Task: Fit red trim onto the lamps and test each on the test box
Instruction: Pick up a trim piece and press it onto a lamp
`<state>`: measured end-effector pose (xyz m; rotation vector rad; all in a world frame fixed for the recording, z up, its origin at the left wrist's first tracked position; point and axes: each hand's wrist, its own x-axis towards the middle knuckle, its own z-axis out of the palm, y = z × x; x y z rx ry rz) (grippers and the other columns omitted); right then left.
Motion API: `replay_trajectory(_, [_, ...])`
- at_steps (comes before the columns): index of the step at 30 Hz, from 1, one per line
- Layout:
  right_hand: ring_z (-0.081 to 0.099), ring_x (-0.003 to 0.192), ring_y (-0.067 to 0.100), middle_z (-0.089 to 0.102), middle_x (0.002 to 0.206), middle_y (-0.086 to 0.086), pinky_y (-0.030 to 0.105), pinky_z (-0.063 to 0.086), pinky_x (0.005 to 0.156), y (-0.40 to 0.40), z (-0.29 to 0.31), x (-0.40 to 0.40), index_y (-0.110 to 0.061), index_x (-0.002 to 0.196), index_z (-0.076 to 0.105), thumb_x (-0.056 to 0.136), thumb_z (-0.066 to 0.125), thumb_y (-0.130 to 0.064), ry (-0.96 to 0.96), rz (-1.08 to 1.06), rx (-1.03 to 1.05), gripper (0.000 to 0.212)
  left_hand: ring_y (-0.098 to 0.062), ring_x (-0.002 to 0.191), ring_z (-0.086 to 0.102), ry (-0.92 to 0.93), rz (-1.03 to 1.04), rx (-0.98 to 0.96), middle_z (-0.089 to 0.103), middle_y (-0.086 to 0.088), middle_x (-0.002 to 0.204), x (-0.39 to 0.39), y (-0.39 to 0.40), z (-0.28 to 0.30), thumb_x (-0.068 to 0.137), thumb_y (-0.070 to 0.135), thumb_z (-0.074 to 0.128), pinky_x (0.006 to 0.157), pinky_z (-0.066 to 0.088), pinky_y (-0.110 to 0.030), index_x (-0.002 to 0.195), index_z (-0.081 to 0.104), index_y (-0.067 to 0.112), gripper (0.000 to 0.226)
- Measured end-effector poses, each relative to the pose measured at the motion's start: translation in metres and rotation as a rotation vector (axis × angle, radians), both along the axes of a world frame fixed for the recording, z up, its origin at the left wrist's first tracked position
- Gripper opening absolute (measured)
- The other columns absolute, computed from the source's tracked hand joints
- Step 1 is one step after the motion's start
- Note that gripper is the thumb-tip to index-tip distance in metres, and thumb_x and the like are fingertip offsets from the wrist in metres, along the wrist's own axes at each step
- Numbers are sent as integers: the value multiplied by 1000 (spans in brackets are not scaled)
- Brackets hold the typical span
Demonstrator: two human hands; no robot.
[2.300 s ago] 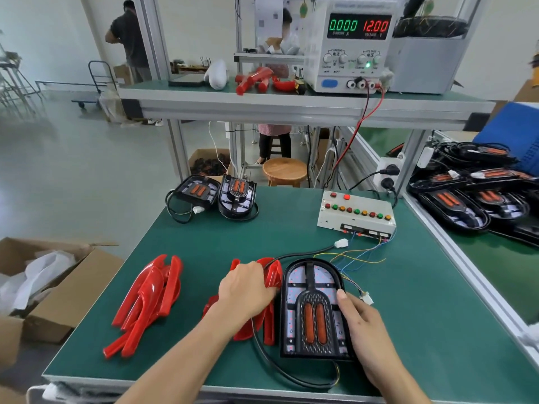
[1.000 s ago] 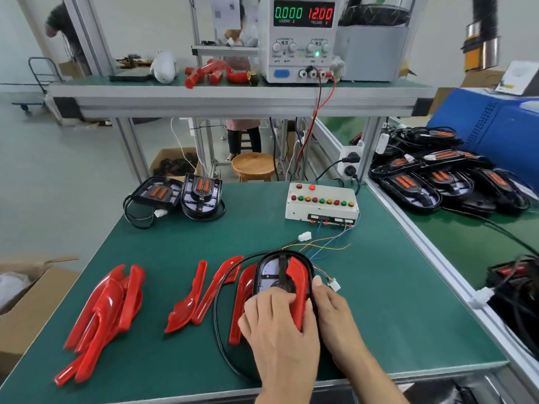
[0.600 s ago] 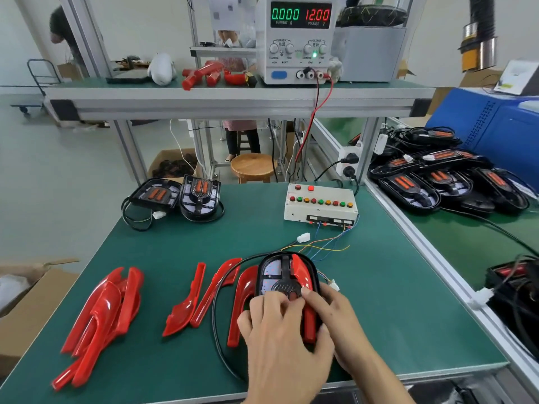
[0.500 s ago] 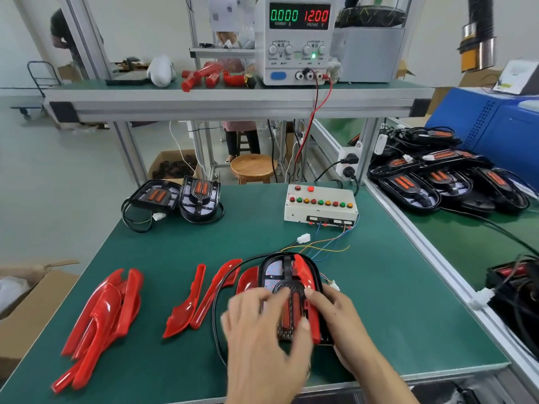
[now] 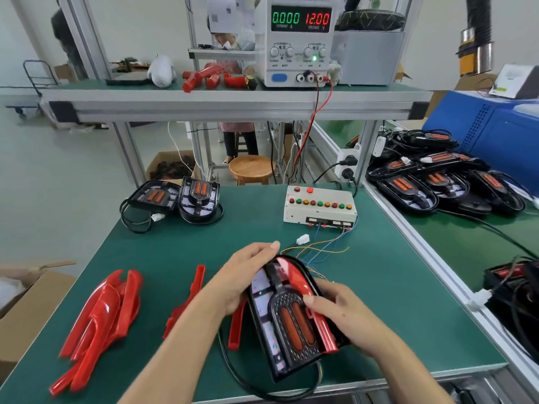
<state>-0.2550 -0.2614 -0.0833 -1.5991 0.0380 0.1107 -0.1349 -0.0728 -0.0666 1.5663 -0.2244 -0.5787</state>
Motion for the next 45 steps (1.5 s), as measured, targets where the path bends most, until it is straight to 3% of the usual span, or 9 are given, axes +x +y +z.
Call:
replay_trajectory(5, [72,111,26,75,119,7,35,58,94,-16,8,15,-19,124,70,96,70,-30,59,136,-88,30,-21,109,71,-83,-355,136,76,-5,116,19,-1,6,70,72,79,101,53,-36,112,76,28,61])
replay_trajectory(11, [71,106,5,74,117,-10,26,56,95,-23,12,17,-26,139,61,94,70,-41,39,-52,-363,48,-22,97,74,-89,-155,44,77,-9,107,22,-1,-12,79,44,84,89,58,-35,108,77,20,38])
replay_trajectory(14, [58,110,-9,60,117,-29,19,49,93,-18,1,-7,-42,120,61,85,70,-57,-117,-353,-613,39,-21,96,74,-80,-46,-4,78,-8,106,20,4,-19,82,36,82,87,57,-31,108,76,16,34])
replay_trajectory(18, [49,106,-4,47,105,-28,10,38,83,1,-14,-32,-41,92,56,79,59,-64,-280,-451,-880,26,-23,97,74,-82,-18,-1,78,-9,106,20,9,-23,89,31,77,90,58,-33,110,74,15,26])
replay_trajectory(23, [52,94,13,46,90,-15,30,45,74,9,-11,-26,-28,96,68,89,68,-48,-246,-451,-1076,21,-23,99,75,-96,-45,-6,78,-7,107,19,13,-21,90,31,77,83,58,-28,110,75,19,24])
replay_trajectory(28, [47,79,6,46,79,-12,27,37,69,7,-3,-20,-31,92,67,91,70,-42,-187,-421,-1020,12,-21,101,74,-128,-45,5,78,-5,107,18,13,-19,87,52,72,85,56,-27,106,76,25,33])
replay_trajectory(33, [52,71,5,48,70,-11,23,39,63,7,-2,-24,-31,87,66,86,78,-33,-279,-530,-911,12,-20,106,73,-34,-55,-10,78,-5,110,22,12,-18,90,81,34,95,52,-37,106,79,29,70])
replay_trajectory(39, [52,70,12,48,72,-11,35,48,64,12,-6,-18,-28,89,69,87,79,-31,-302,-566,-916,11,-19,107,73,-42,-78,-7,77,-5,112,24,10,-16,78,90,32,100,50,-40,107,78,30,82])
replay_trajectory(45, [51,69,10,46,72,-14,28,43,62,8,-15,-17,-27,91,71,86,80,-28,-301,-555,-975,10,-19,108,72,-80,-72,23,78,-4,112,22,9,-13,90,79,28,105,49,-42,107,79,29,73])
